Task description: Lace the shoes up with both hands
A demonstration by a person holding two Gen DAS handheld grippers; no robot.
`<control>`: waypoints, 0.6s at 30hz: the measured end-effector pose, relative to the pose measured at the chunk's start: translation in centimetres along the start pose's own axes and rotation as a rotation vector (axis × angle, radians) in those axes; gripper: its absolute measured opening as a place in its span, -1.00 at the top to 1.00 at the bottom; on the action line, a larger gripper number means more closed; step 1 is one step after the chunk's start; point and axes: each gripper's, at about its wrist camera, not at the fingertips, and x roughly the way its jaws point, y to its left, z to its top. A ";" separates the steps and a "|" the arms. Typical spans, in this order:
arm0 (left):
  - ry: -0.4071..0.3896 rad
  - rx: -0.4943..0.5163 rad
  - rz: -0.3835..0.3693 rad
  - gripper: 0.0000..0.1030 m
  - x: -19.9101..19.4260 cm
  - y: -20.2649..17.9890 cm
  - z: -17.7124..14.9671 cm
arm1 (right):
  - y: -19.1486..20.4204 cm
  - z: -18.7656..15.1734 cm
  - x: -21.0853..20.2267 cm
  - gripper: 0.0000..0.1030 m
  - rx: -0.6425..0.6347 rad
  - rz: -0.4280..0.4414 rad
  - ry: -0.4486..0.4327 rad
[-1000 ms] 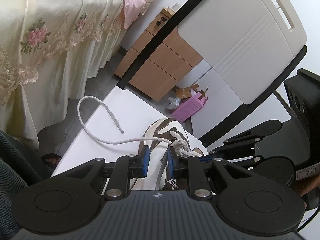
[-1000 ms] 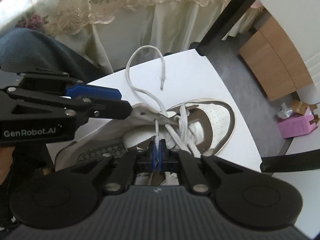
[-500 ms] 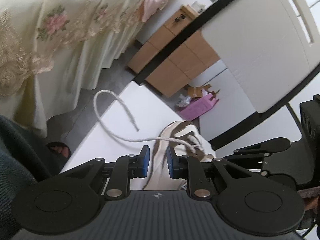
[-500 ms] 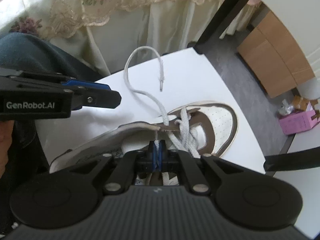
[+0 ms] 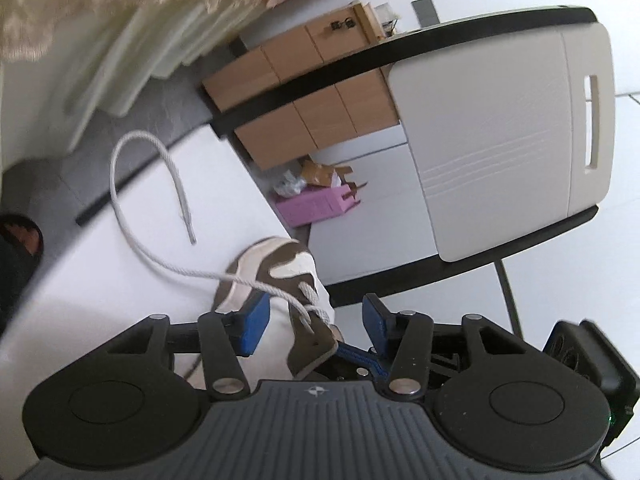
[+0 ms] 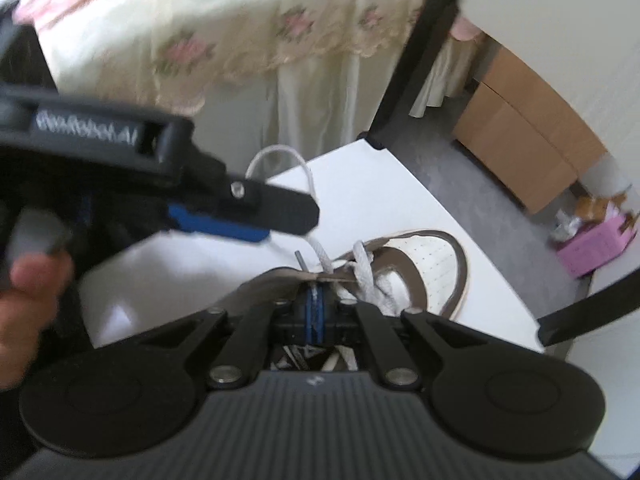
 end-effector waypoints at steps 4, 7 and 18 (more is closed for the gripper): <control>0.025 -0.046 0.005 0.21 0.8 0.7 -0.3 | 0.0 -0.2 -0.1 0.93 0.021 0.020 -0.017; 0.032 -0.082 0.002 0.33 1.1 1.2 -0.3 | 0.1 -0.1 -0.1 0.93 0.028 0.021 -0.023; 0.015 -0.061 -0.012 0.95 1.4 0.9 -0.7 | 0.1 -0.1 0.0 0.92 0.024 0.014 -0.024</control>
